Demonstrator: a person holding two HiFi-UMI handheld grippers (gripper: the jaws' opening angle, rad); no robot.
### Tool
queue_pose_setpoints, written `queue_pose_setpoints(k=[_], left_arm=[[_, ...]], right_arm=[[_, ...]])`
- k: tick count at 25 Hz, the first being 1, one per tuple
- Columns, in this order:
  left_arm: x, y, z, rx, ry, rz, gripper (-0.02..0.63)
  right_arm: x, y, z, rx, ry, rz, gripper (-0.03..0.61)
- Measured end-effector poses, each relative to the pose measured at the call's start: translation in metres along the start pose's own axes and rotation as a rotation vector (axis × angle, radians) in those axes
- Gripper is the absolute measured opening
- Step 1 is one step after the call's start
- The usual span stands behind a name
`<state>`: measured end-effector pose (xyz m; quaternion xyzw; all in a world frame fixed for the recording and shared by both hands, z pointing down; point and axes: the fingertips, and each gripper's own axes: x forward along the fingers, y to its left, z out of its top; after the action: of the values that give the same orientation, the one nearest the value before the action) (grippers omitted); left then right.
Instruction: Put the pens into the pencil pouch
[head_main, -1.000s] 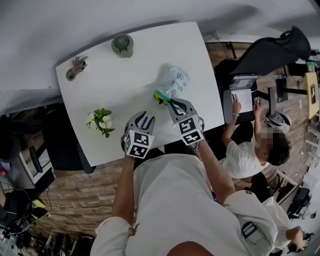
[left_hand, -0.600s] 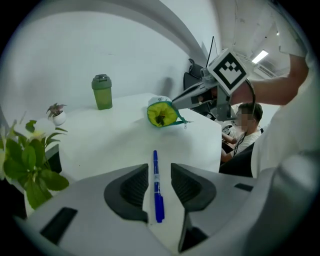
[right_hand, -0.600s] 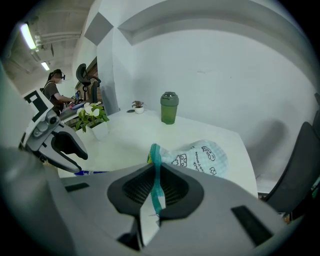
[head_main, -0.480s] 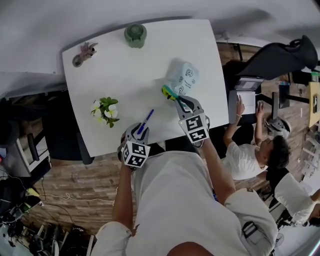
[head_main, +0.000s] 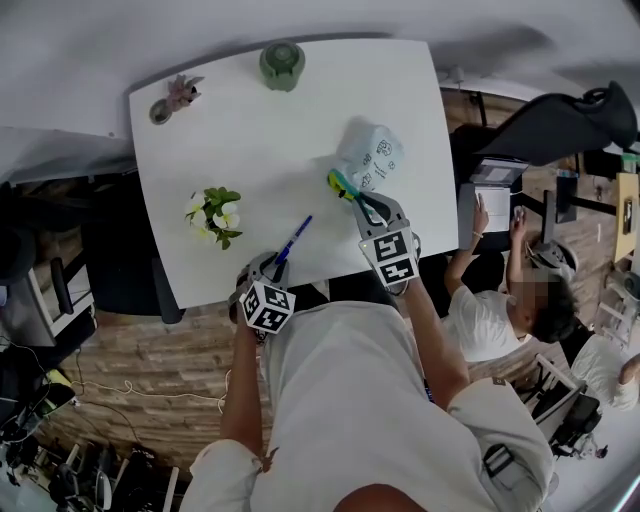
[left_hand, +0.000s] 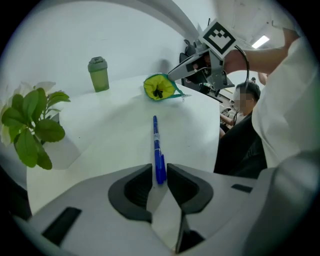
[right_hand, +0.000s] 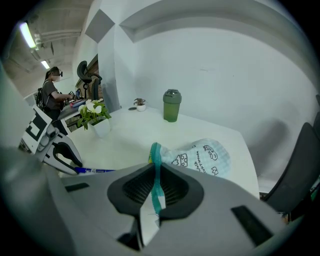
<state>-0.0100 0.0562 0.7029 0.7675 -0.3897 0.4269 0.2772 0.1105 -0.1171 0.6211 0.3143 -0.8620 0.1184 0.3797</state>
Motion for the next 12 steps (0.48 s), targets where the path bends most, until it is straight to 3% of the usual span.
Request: queue_pose_setpoints(k=[4, 12], left_arm=[[0.001, 0.002, 0.0, 0.013, 0.008, -0.006, 0.057], [-0.008, 0.002, 0.013, 0.012, -0.024, -0.025, 0.052]], right_arm=[[0.001, -0.001, -0.001, 0.001, 0.005, -0.002, 0.035], [-0.001, -0.003, 0.001, 0.003, -0.005, -0.005, 0.035]])
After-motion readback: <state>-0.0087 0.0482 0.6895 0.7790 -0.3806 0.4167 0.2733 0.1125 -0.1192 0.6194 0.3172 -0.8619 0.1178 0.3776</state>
